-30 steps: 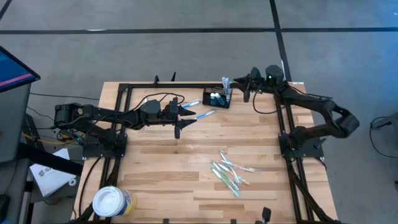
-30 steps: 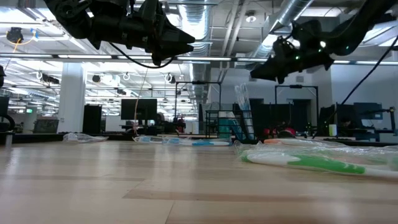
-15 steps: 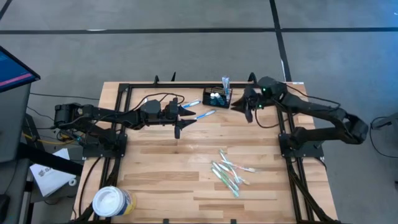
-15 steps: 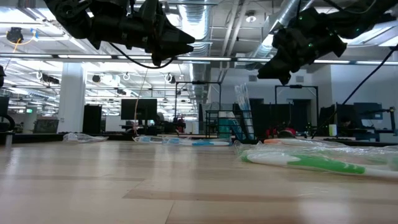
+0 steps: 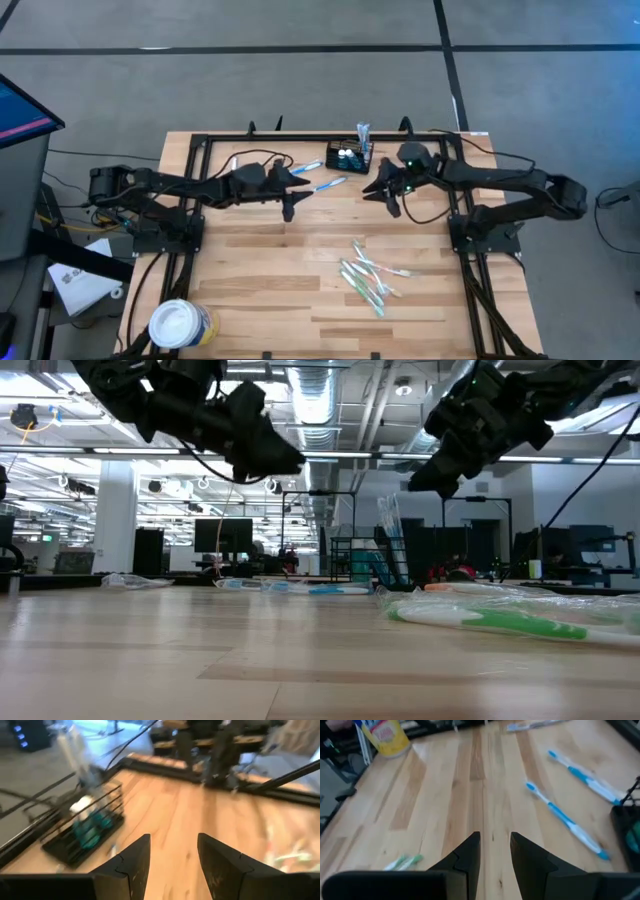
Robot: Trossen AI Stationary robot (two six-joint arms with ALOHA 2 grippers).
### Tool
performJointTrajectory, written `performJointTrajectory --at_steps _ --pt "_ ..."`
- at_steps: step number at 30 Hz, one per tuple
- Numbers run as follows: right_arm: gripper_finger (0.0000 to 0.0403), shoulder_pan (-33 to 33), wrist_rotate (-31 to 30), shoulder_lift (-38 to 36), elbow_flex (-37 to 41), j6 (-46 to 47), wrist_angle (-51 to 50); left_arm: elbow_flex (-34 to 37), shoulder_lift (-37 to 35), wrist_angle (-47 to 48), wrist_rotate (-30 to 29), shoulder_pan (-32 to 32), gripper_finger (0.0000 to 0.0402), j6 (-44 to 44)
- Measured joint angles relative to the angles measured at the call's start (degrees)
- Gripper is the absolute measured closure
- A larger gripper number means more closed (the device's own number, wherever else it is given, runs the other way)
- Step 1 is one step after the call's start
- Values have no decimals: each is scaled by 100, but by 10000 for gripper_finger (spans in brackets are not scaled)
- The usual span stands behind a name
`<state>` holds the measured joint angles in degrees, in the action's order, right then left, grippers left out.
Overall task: Pick & Place toothbrushing station
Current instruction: Put the blue toothbrush into the mesh organizer
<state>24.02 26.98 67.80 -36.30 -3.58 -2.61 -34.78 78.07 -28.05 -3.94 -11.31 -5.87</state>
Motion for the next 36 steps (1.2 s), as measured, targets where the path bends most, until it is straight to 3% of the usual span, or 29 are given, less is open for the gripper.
performJointTrajectory --at_steps 14,21,36 --pt "305 -419 -160 390 5 -137 26 85 1287 5 -793 -2 245 2" --pt "305 -410 -160 351 5 -137 46 85 1387 28 -1332 -2 245 2" --pt "305 -410 -160 353 3 -136 45 83 1389 627 -1363 79 194 -49"
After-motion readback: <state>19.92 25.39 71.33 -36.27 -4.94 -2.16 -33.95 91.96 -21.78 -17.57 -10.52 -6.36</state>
